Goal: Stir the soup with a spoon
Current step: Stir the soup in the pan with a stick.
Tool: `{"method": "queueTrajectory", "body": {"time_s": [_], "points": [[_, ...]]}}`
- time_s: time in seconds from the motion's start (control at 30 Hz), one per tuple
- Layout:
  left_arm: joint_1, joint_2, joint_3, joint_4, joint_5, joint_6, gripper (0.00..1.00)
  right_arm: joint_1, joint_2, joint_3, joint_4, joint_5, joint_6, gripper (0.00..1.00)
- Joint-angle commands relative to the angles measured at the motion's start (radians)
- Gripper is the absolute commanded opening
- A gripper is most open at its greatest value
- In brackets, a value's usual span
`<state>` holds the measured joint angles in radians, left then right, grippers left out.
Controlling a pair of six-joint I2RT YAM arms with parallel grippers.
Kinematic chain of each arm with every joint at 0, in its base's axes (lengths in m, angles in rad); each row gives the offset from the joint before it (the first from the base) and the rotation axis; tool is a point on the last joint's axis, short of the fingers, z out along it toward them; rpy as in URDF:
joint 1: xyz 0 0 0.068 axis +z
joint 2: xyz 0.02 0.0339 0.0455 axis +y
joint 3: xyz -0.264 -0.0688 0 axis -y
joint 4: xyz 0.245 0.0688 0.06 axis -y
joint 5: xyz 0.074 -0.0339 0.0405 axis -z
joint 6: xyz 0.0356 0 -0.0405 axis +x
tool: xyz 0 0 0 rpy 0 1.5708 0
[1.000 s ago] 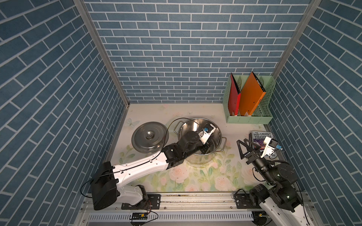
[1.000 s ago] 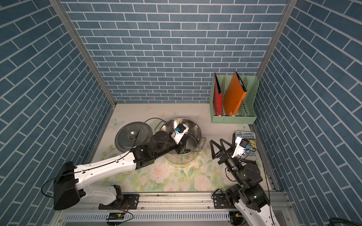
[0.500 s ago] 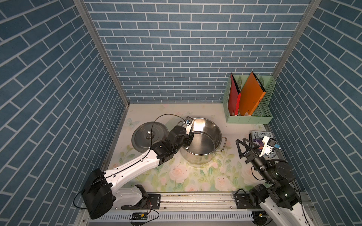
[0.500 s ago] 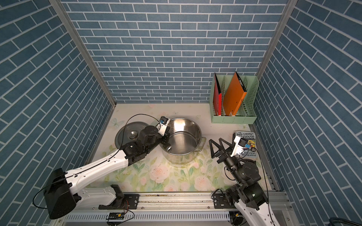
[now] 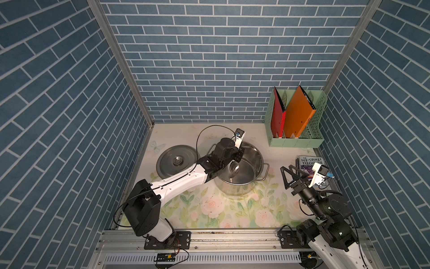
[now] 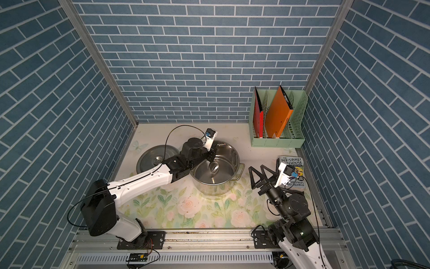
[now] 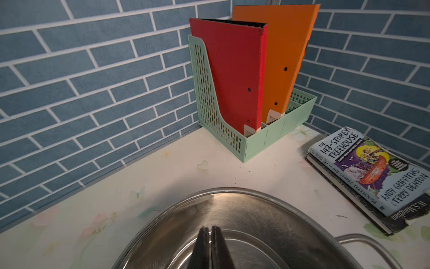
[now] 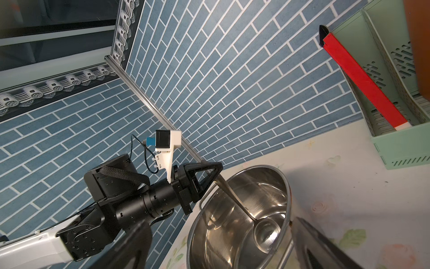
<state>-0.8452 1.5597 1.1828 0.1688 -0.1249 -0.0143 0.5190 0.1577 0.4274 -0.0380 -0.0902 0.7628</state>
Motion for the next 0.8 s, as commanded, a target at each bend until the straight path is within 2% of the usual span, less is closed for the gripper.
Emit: {"method": "queueTrajectory", "body": {"time_s": [0.0,0.33,0.5,0.77], "points": [[-0.039,0.024,0.056,0.056,0.066,0.008,0.00,0.003,-0.006,0.023,0.005,0.006,0.015,0.98],[-0.178,-0.029,0.014,0.017,0.108,0.039,0.00,0.004,-0.006,0.018,0.007,0.004,0.015,0.98],[-0.220,-0.106,-0.068,-0.030,0.064,0.048,0.00,0.004,0.001,0.016,0.021,0.002,0.016,0.98],[-0.229,-0.275,-0.220,-0.103,-0.026,0.009,0.00,0.004,0.022,0.013,0.038,-0.004,0.016,0.98]]}}
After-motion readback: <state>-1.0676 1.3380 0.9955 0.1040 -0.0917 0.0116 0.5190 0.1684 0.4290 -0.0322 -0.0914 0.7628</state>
